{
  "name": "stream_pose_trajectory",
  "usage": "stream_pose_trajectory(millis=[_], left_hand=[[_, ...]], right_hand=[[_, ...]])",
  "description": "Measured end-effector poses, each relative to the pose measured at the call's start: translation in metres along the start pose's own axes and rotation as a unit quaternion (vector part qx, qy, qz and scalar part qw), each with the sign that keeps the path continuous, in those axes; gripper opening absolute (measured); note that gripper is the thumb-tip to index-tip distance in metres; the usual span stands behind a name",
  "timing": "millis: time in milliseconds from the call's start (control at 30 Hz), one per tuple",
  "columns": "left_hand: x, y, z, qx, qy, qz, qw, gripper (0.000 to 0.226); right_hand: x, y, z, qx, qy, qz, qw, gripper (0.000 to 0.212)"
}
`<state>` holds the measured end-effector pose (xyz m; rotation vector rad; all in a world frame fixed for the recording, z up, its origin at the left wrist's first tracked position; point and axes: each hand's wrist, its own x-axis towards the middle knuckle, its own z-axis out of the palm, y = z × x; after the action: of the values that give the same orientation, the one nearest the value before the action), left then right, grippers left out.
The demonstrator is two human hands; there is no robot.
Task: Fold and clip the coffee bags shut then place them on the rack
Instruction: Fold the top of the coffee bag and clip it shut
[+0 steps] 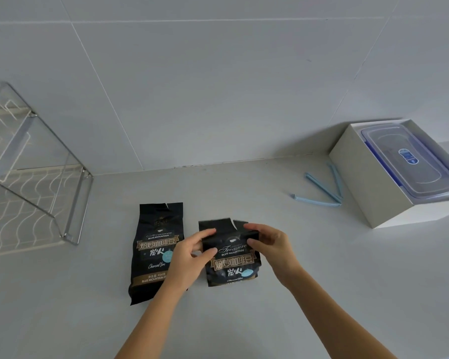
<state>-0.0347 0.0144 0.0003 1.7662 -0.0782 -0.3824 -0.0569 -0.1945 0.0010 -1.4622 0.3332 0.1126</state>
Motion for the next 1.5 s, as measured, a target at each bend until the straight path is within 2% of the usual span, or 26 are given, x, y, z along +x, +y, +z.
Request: stream_pose_trajectory(millis=[133,233,333,433,533,633,700,800,900,1033,1167,1267,1333,1400,1500], left_hand=[[-0.003,0.000,-0.004,0.067,0.017,0.012,0.998,0.035],[-0.005,-0.003,-0.005,0.109,0.022,0.026,0.993,0.036],[-0.006,-0.008,-0.001,0.140,0.042,0.046,0.988,0.039],[-0.004,-0.010,0.000,0.140,0.045,0.037,0.988,0.040],[-0.008,-0.015,0.005,0.112,-0.041,-0.010,0.993,0.055],[-0.011,-0.021,0.010,0.053,-0.038,-0.049,0.997,0.073],[-0.010,-0.023,0.012,0.040,-0.016,-0.045,0.998,0.076],[-0.008,-0.022,0.013,0.017,-0.017,-0.051,0.998,0.065],[-0.008,-0.021,0.014,0.012,-0.017,-0.036,0.999,0.036],[-0.007,-0.023,0.017,-0.011,-0.018,-0.039,0.999,0.017],[-0.008,-0.030,0.023,-0.054,-0.017,-0.066,0.996,0.021],[-0.006,-0.031,0.023,-0.059,-0.016,-0.081,0.995,0.024],[-0.003,-0.032,0.023,-0.060,-0.008,-0.089,0.994,0.024],[-0.002,-0.033,0.023,-0.077,-0.003,-0.104,0.992,0.025],[-0.002,-0.037,0.023,-0.080,0.000,-0.110,0.991,0.024]], right_hand=[[0.002,-0.004,-0.004,-0.105,-0.019,-0.023,0.994,0.035],[0.002,-0.006,-0.008,-0.152,-0.045,-0.030,0.987,0.029],[0.002,-0.005,-0.012,-0.181,-0.064,-0.017,0.981,0.034],[-0.001,0.000,-0.010,-0.209,-0.073,0.007,0.975,0.048],[-0.003,0.006,-0.006,-0.246,-0.084,-0.002,0.966,0.054],[-0.001,0.007,-0.006,-0.258,-0.097,-0.007,0.961,0.043],[0.001,0.008,-0.007,-0.262,-0.088,0.007,0.961,0.031],[0.002,0.011,-0.008,-0.255,-0.067,0.015,0.965,0.022],[0.000,0.015,-0.004,-0.254,-0.047,-0.013,0.966,0.026],[-0.005,0.016,-0.002,-0.298,-0.034,-0.046,0.953,0.008],[-0.013,0.014,-0.005,-0.293,-0.033,-0.044,0.955,0.008],[-0.012,0.009,-0.004,-0.296,-0.031,-0.027,0.954,0.022],[-0.009,0.003,-0.002,-0.313,-0.034,-0.018,0.949,0.015],[-0.004,0.000,-0.003,-0.353,-0.051,-0.024,0.934,0.010],[0.006,-0.007,-0.012,-0.365,-0.115,-0.015,0.924,0.025]])
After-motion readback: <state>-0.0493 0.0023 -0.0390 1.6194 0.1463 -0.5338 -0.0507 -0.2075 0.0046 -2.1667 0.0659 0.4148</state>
